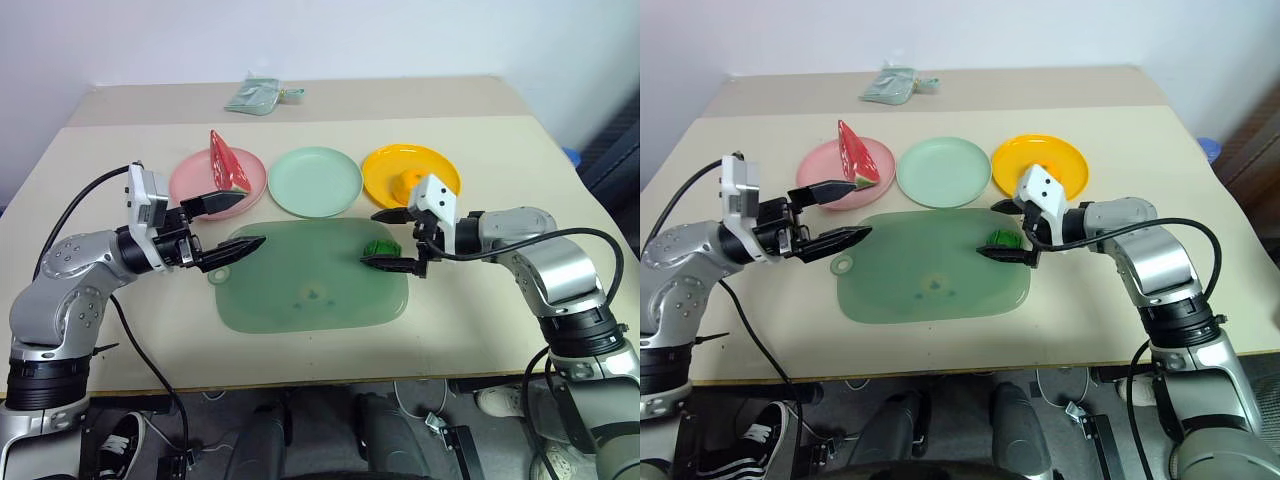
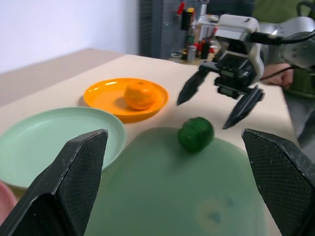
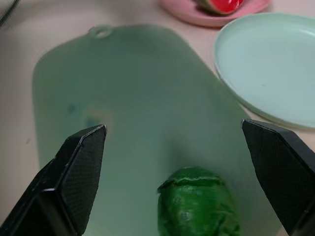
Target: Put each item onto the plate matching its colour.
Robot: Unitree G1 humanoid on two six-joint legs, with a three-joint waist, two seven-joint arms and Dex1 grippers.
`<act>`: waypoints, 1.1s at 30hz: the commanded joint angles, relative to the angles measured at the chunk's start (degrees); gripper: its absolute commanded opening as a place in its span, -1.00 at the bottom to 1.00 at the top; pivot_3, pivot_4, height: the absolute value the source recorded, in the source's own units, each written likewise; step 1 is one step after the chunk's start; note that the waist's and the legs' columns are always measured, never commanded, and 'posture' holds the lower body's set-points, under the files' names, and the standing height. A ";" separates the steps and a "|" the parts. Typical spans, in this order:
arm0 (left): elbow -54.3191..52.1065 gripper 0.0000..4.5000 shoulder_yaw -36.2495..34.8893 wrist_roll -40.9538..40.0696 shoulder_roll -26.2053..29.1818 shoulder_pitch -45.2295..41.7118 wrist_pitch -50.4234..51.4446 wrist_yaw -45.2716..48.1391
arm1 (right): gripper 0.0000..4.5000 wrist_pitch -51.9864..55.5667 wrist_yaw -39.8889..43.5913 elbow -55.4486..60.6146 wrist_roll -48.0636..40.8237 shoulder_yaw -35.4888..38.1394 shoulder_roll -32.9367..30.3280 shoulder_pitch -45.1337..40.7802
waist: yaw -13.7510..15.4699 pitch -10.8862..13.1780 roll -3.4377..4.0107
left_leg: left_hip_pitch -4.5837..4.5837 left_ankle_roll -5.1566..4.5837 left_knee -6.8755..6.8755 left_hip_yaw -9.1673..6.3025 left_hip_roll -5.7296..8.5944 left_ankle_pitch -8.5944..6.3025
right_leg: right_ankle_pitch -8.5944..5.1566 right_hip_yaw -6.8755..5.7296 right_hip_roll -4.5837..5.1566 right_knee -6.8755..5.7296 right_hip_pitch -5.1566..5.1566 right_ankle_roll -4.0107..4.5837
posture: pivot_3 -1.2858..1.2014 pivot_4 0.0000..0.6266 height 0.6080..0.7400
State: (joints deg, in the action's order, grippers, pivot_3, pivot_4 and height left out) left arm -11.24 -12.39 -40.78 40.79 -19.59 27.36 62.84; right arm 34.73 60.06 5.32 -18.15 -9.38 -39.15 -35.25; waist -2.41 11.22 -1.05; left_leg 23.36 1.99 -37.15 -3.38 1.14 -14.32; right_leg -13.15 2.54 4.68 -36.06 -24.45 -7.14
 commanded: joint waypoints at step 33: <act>5.17 1.00 -0.96 9.41 -3.74 -2.55 -4.40 -15.99 | -0.04 -22.43 -32.70 -40.05 17.62 -0.73 29.96 -26.11 | -0.13 -0.02 -0.03 | 0.02 0.07 0.10 -0.03 0.01 0.04 | 0.02 0.00 0.00 -0.06 -0.13 0.02 | 0.03 -0.52 0.98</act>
State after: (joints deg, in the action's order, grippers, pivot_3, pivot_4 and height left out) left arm -5.65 -12.60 -32.39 37.13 -21.30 24.35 48.05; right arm 17.10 30.80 -31.65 -3.16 -9.69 -9.93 -58.73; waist -2.55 11.20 -1.08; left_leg 23.39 2.10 -37.02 -3.41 1.16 -14.26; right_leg -13.12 2.54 4.68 -36.12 -24.60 -7.12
